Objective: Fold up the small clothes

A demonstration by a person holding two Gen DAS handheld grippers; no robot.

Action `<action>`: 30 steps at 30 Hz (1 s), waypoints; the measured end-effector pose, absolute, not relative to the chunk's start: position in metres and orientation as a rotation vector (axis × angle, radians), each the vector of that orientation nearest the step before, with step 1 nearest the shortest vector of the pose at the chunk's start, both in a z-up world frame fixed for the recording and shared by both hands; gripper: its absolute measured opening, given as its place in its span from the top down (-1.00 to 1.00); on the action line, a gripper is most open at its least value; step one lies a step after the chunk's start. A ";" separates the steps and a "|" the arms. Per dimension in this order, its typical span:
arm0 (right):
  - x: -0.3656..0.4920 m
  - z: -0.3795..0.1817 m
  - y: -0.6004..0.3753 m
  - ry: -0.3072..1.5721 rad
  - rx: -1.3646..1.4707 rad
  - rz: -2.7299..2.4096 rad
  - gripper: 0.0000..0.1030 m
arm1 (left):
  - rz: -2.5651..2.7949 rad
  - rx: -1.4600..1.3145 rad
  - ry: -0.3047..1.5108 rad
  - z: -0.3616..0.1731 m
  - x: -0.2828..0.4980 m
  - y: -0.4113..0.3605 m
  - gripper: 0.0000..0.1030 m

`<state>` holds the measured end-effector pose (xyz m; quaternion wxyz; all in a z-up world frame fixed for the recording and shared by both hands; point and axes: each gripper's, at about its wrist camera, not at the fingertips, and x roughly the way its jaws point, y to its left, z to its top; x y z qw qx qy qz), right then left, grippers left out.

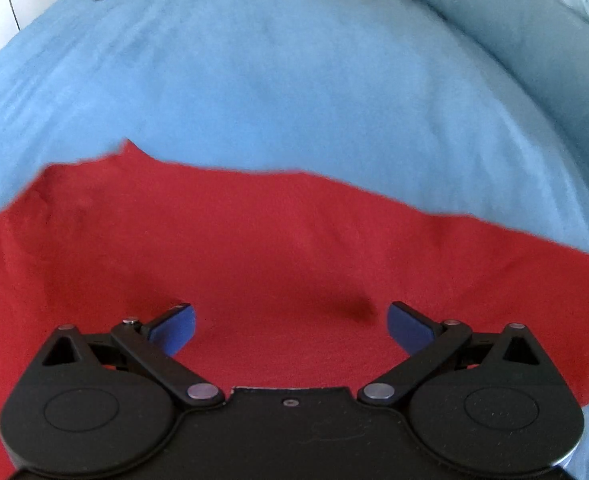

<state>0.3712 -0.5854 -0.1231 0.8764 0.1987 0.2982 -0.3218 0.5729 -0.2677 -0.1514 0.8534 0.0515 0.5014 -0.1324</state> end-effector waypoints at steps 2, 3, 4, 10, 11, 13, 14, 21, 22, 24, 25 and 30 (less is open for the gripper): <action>0.383 -0.099 -0.562 0.577 0.385 -0.621 0.60 | -0.283 0.094 1.022 -0.133 0.574 -0.250 -1.00; 0.392 -0.085 -0.545 0.552 0.370 -0.580 0.60 | -0.281 0.086 1.001 -0.123 0.574 -0.238 -1.00; 0.402 -0.073 -0.526 0.531 0.353 -0.533 0.60 | -0.280 0.083 0.987 -0.116 0.572 -0.227 -1.00; 0.473 -0.050 -0.356 0.486 0.104 -0.094 0.60 | -0.192 0.112 0.890 -0.085 0.557 -0.134 -1.00; 0.483 -0.062 -0.323 0.517 0.046 -0.010 0.60 | -0.173 0.114 0.886 -0.086 0.555 -0.121 -1.00; 0.498 -0.102 -0.259 0.616 -0.055 0.124 0.61 | -0.136 0.113 0.898 -0.097 0.547 -0.090 -1.00; 0.501 -0.125 -0.236 0.669 -0.092 0.170 0.61 | -0.121 0.109 0.918 -0.104 0.545 -0.076 -1.00; 0.484 -0.188 -0.180 0.757 -0.238 0.215 0.53 | -0.136 -0.040 1.028 -0.144 0.525 -0.023 -1.00; 0.483 -0.188 -0.182 0.759 -0.238 0.219 0.46 | -0.147 -0.065 1.037 -0.145 0.531 -0.024 -1.00; 0.487 -0.185 -0.179 0.763 -0.253 0.229 0.30 | -0.170 -0.108 1.048 -0.146 0.527 -0.023 -1.00; 0.484 -0.183 -0.180 0.763 -0.260 0.232 -0.01 | -0.189 -0.133 1.052 -0.144 0.527 -0.028 -1.00; 0.462 -0.165 -0.193 0.737 -0.293 0.224 -0.75 | -0.261 -0.213 1.057 -0.140 0.525 -0.056 -1.00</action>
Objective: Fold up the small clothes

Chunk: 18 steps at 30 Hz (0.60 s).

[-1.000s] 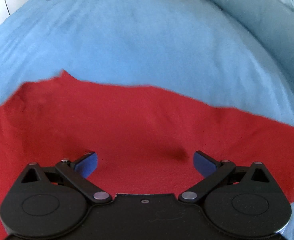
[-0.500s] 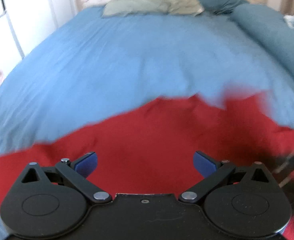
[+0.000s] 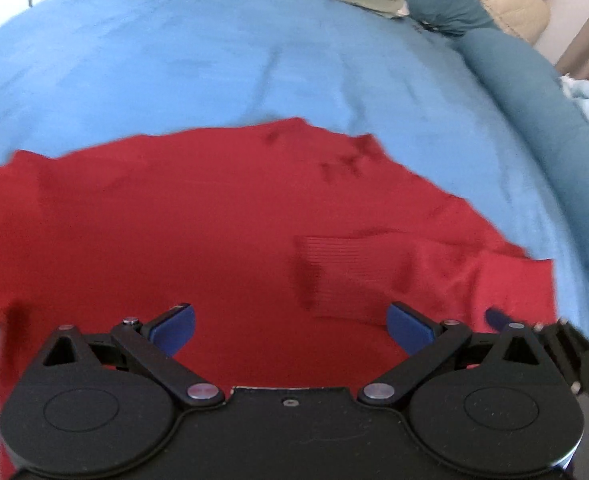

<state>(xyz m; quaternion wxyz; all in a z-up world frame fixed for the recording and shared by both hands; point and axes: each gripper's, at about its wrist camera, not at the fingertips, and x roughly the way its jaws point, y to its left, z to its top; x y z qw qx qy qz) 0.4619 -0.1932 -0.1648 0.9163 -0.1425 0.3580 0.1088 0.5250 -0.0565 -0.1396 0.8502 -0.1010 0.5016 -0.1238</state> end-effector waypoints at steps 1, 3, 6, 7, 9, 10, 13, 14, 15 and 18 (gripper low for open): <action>0.457 -0.162 -0.197 0.744 -0.294 0.215 -0.75 | -0.281 -0.227 1.063 -0.137 0.525 -0.066 -1.00; 0.447 -0.157 -0.208 0.756 -0.280 0.195 -0.75 | -0.297 -0.250 1.071 -0.137 0.529 -0.084 -1.00; 0.433 -0.151 -0.228 0.770 -0.235 0.159 -0.76 | -0.263 -0.300 1.090 -0.149 0.547 -0.109 -0.93; 0.428 -0.149 -0.233 0.772 -0.224 0.151 -0.76 | -0.236 -0.314 1.099 -0.151 0.548 -0.110 -0.84; 0.419 -0.147 -0.242 0.776 -0.212 0.129 -0.76 | -0.176 -0.320 1.113 -0.158 0.550 -0.113 -0.67; 0.417 -0.147 -0.245 0.781 -0.208 0.122 -0.75 | -0.134 -0.305 1.121 -0.161 0.548 -0.113 -0.58; 0.409 -0.147 -0.255 0.798 -0.179 0.092 -0.76 | -0.075 -0.306 1.104 -0.161 0.529 -0.103 -0.56; 0.407 -0.147 -0.259 0.804 -0.164 0.084 -0.76 | -0.070 -0.308 1.099 -0.160 0.520 -0.100 -0.56; 0.404 -0.147 -0.263 0.811 -0.145 0.073 -0.76 | -0.073 -0.309 1.095 -0.158 0.514 -0.099 -0.55; 0.400 -0.146 -0.272 0.817 -0.120 0.048 -0.76 | -0.085 -0.334 1.079 -0.156 0.504 -0.098 -0.53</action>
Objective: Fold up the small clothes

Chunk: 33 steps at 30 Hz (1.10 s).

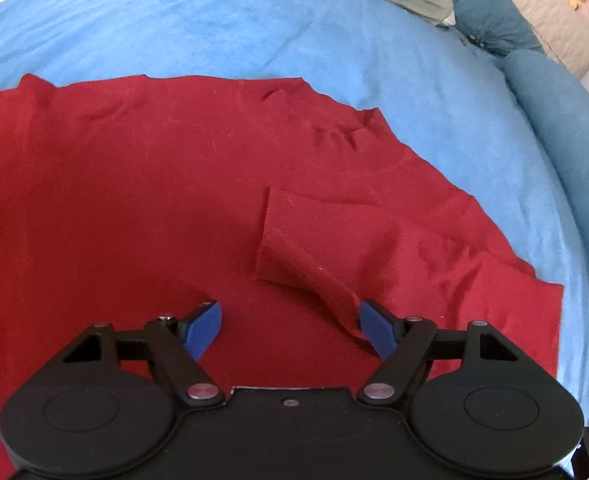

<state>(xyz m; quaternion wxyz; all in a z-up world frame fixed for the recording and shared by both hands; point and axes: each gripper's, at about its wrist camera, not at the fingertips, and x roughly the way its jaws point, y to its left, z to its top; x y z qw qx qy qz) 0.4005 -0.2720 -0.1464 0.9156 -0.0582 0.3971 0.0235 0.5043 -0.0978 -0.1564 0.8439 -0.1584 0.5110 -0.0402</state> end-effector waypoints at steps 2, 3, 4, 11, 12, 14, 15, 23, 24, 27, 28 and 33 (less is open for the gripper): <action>0.398 -0.146 -0.275 0.818 -0.111 0.027 -0.75 | -0.090 -0.378 1.068 -0.160 0.508 -0.100 -0.49; 0.396 -0.146 -0.279 0.819 -0.103 0.014 -0.75 | -0.090 -0.400 1.067 -0.163 0.512 -0.102 -0.40; 0.396 -0.146 -0.282 0.819 -0.095 0.005 -0.76 | -0.089 -0.417 1.062 -0.164 0.515 -0.103 -0.29; 0.391 -0.146 -0.293 0.814 -0.064 -0.091 -0.78 | -0.081 -0.452 1.070 -0.167 0.537 -0.106 0.93; 0.389 -0.146 -0.294 0.812 -0.059 -0.115 -0.79 | -0.086 -0.458 1.051 -0.163 0.538 -0.104 0.93; 0.388 -0.145 -0.296 0.809 -0.062 -0.162 -0.86 | -0.103 -0.442 0.976 -0.146 0.540 -0.099 0.93; 0.387 -0.145 -0.295 0.810 -0.067 -0.190 -0.93 | -0.112 -0.439 0.938 -0.137 0.540 -0.095 0.93; 0.410 -0.162 -0.286 0.866 -0.143 -0.223 -0.94 | -0.031 -0.334 0.674 -0.084 0.527 -0.026 0.93; 0.413 -0.166 -0.283 0.869 -0.160 -0.218 -0.94 | -0.023 -0.316 0.678 -0.088 0.526 -0.021 0.93; 0.426 -0.171 -0.278 0.854 -0.191 -0.232 -0.94 | -0.010 -0.312 0.698 -0.106 0.521 -0.007 0.93; 0.430 -0.171 -0.279 0.851 -0.186 -0.243 -0.94 | -0.006 -0.305 0.700 -0.110 0.519 -0.005 0.93; 0.443 -0.170 -0.303 0.857 -0.203 -0.340 -0.91 | -0.005 -0.302 0.700 -0.125 0.510 0.001 0.93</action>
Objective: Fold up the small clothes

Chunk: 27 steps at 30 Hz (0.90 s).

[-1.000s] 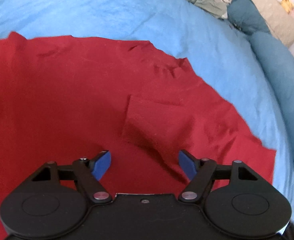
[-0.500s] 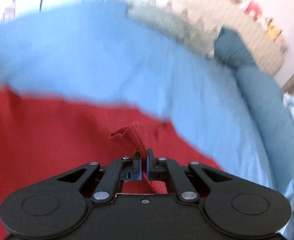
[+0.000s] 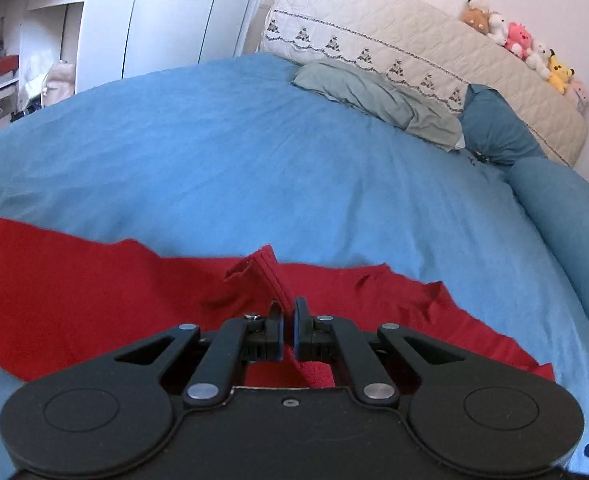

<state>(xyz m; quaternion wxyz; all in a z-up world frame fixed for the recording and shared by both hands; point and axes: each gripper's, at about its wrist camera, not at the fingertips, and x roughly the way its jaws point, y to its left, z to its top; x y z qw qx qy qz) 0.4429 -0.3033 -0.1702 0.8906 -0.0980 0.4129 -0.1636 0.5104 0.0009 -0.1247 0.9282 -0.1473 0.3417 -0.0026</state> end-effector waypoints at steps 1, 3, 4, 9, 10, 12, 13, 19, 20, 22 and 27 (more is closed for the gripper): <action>0.441 -0.170 -0.309 0.855 -0.199 -0.343 -0.91 | -0.008 -0.302 0.703 -0.125 0.507 0.003 0.93; 0.436 -0.171 -0.322 0.867 -0.175 -0.332 -0.91 | -0.012 -0.286 0.718 -0.130 0.503 0.006 0.93; 0.434 -0.171 -0.327 0.876 -0.159 -0.328 -0.91 | -0.014 -0.273 0.728 -0.135 0.499 0.007 0.93; 0.432 -0.170 -0.340 0.916 -0.126 -0.272 -0.92 | -0.015 -0.218 0.820 -0.159 0.485 0.013 0.84; 0.432 -0.168 -0.340 0.921 -0.145 -0.256 -0.92 | -0.006 -0.207 0.838 -0.161 0.481 0.016 0.70; 0.431 -0.164 -0.341 0.934 -0.179 -0.214 -0.94 | 0.020 -0.193 0.856 -0.159 0.473 0.022 0.60; 0.428 -0.160 -0.342 0.938 -0.190 -0.190 -0.94 | 0.043 -0.183 0.865 -0.156 0.466 0.027 0.47; 0.418 -0.117 -0.317 0.847 -0.116 0.045 -1.00 | -0.005 -0.126 0.776 -0.120 0.445 0.023 -0.20; 0.424 -0.118 -0.307 0.842 -0.099 0.075 -1.00 | -0.028 -0.113 0.773 -0.117 0.450 0.017 -0.23; 0.441 -0.128 -0.291 0.857 -0.067 0.104 -1.00 | -0.079 -0.104 0.784 -0.120 0.465 0.003 -0.24; 0.453 -0.174 -0.298 0.939 0.031 0.018 -1.00 | -0.115 -0.101 0.826 -0.138 0.488 -0.015 -0.23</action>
